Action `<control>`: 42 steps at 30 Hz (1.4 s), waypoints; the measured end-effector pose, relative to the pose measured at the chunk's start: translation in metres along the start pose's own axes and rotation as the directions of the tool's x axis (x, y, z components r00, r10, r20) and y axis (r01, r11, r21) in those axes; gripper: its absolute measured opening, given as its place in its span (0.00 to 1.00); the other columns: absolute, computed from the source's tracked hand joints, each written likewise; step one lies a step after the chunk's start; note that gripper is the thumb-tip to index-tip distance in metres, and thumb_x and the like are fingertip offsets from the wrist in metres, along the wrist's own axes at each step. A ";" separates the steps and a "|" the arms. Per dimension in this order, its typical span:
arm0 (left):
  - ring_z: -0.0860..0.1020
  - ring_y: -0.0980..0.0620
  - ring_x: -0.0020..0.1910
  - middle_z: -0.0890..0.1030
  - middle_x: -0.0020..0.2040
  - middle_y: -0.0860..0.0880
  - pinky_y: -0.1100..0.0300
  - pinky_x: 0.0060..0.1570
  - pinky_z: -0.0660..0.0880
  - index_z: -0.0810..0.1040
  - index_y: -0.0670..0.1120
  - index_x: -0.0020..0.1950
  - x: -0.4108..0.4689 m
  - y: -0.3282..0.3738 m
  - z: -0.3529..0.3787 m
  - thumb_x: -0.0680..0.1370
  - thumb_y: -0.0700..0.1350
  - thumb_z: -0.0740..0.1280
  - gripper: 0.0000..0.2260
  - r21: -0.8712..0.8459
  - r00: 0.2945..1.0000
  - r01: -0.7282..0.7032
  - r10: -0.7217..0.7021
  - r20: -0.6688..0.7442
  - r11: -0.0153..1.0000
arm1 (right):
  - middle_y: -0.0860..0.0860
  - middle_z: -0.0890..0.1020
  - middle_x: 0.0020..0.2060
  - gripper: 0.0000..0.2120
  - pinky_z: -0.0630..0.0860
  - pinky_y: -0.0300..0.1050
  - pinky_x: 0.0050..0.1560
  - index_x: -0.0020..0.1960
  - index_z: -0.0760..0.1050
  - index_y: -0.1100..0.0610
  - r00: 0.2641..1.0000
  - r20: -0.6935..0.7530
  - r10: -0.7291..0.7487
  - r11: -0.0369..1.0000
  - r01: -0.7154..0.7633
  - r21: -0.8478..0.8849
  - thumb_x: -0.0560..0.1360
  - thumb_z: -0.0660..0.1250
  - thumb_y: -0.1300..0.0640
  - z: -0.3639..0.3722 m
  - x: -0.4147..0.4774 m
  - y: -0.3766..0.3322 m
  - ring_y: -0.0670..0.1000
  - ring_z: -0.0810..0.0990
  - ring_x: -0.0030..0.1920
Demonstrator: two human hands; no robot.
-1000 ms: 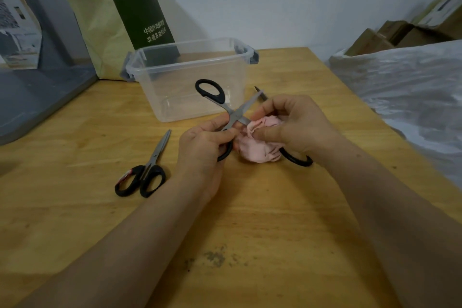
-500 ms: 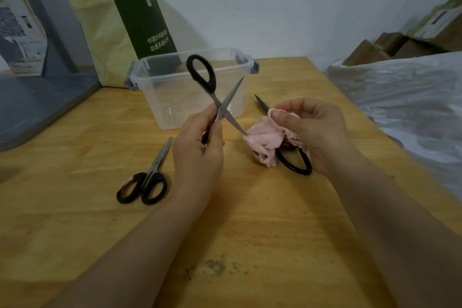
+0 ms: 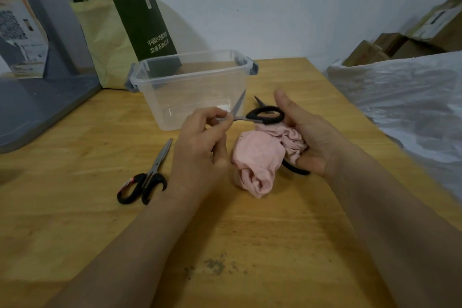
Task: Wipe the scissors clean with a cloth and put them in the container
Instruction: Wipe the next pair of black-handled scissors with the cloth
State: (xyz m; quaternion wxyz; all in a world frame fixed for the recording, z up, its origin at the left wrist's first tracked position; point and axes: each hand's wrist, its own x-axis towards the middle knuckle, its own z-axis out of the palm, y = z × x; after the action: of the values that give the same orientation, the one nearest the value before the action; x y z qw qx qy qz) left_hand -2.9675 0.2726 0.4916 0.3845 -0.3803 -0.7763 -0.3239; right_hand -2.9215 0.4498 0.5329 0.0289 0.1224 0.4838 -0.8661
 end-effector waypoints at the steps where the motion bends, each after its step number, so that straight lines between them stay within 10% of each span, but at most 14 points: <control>1: 0.75 0.49 0.49 0.78 0.53 0.40 0.61 0.47 0.75 0.80 0.37 0.57 0.000 0.000 0.000 0.73 0.33 0.63 0.14 0.010 1.000 -0.016 0.015 0.005 1.000 | 0.61 0.84 0.46 0.20 0.79 0.51 0.54 0.49 0.80 0.63 1.000 -0.004 -0.003 1.000 0.003 -0.009 0.62 0.75 0.53 0.001 0.001 0.001 0.56 0.83 0.47; 4: 0.74 0.53 0.54 0.75 0.57 0.45 0.66 0.51 0.75 0.76 0.39 0.63 0.003 0.005 -0.003 0.71 0.34 0.70 0.19 -0.014 0.978 0.208 -0.208 -0.022 0.978 | 0.62 0.83 0.43 0.16 0.80 0.51 0.50 0.46 0.80 0.66 0.999 -0.036 -0.004 0.993 0.000 -0.117 0.59 0.75 0.64 0.003 0.003 0.008 0.58 0.83 0.43; 6: 0.73 0.57 0.56 0.73 0.60 0.51 0.71 0.51 0.74 0.70 0.44 0.69 0.007 0.012 -0.007 0.71 0.37 0.74 0.27 -0.197 0.823 0.546 -0.565 -0.054 0.814 | 0.61 0.83 0.38 0.08 0.80 0.50 0.49 0.42 0.80 0.66 0.999 -0.048 -0.022 0.994 0.017 -0.106 0.63 0.74 0.66 0.004 0.005 0.012 0.56 0.82 0.40; 9: 0.79 0.53 0.51 0.77 0.56 0.46 0.64 0.48 0.78 0.73 0.41 0.64 0.017 0.016 -0.014 0.70 0.36 0.73 0.23 -0.694 0.431 0.713 -0.842 0.325 0.097 | 0.59 0.83 0.37 0.05 0.79 0.50 0.50 0.42 0.80 0.66 0.996 -0.052 -0.069 0.993 0.064 -0.104 0.67 0.72 0.66 0.004 0.007 0.015 0.55 0.82 0.40; 12: 0.83 0.49 0.42 0.83 0.44 0.40 0.60 0.42 0.81 0.79 0.36 0.46 0.021 0.015 -0.017 0.73 0.36 0.68 0.04 -0.735 0.280 0.533 -0.733 0.620 -0.418 | 0.61 0.83 0.39 0.08 0.77 0.54 0.56 0.43 0.81 0.67 0.993 -0.062 -0.097 0.977 0.083 -0.198 0.65 0.73 0.64 0.004 0.007 0.017 0.57 0.81 0.44; 18: 0.82 0.52 0.36 0.84 0.43 0.40 0.64 0.35 0.80 0.76 0.34 0.57 0.023 0.015 -0.024 0.75 0.34 0.63 0.12 -0.614 0.260 0.587 -0.595 0.761 -0.528 | 0.61 0.84 0.37 0.09 0.79 0.49 0.51 0.40 0.82 0.65 0.985 -0.073 -0.156 0.933 0.123 -0.338 0.60 0.74 0.64 0.000 0.004 0.015 0.58 0.80 0.42; 22: 0.82 0.44 0.45 0.80 0.55 0.33 0.61 0.41 0.80 0.73 0.31 0.59 0.019 0.009 -0.028 0.68 0.37 0.63 0.21 -0.605 0.380 0.379 -0.478 0.792 -0.700 | 0.64 0.83 0.42 0.12 0.78 0.49 0.48 0.44 0.81 0.68 0.976 -0.115 -0.183 0.950 0.145 -0.276 0.63 0.74 0.64 0.000 0.007 0.017 0.59 0.78 0.42; 28: 0.81 0.46 0.51 0.81 0.53 0.37 0.62 0.47 0.80 0.75 0.32 0.58 0.019 0.015 -0.018 0.67 0.31 0.69 0.19 -0.679 0.456 0.288 -0.527 0.717 -0.675 | 0.57 0.84 0.37 0.07 0.81 0.43 0.41 0.44 0.80 0.66 0.974 -0.053 -0.219 0.962 0.207 -0.177 0.68 0.72 0.65 0.008 0.007 0.021 0.51 0.83 0.37; 33: 0.81 0.57 0.36 0.83 0.40 0.46 0.69 0.39 0.79 0.79 0.38 0.48 0.022 0.009 -0.010 0.75 0.38 0.66 0.04 -0.787 0.344 0.424 -0.724 0.598 -0.448 | 0.54 0.84 0.31 0.02 0.80 0.39 0.37 0.40 0.80 0.64 0.968 -0.032 -0.248 0.937 0.232 -0.260 0.68 0.72 0.65 0.014 0.007 0.028 0.49 0.82 0.33; 42: 0.83 0.50 0.42 0.81 0.46 0.42 0.58 0.45 0.81 0.73 0.37 0.55 0.019 0.025 -0.007 0.73 0.32 0.68 0.12 -0.818 0.442 0.571 -0.815 0.374 -0.066 | 0.57 0.85 0.37 0.05 0.81 0.42 0.43 0.43 0.82 0.62 0.970 0.012 -0.243 0.909 0.232 -0.345 0.66 0.74 0.65 0.018 0.007 0.034 0.51 0.83 0.38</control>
State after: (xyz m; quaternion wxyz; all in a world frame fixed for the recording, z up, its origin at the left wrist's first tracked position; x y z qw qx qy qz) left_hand -2.9522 0.2854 0.5164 -0.0132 -0.0170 -0.5054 -0.8626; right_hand -2.9254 0.4166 0.5119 -0.0633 0.0692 0.6392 -0.7633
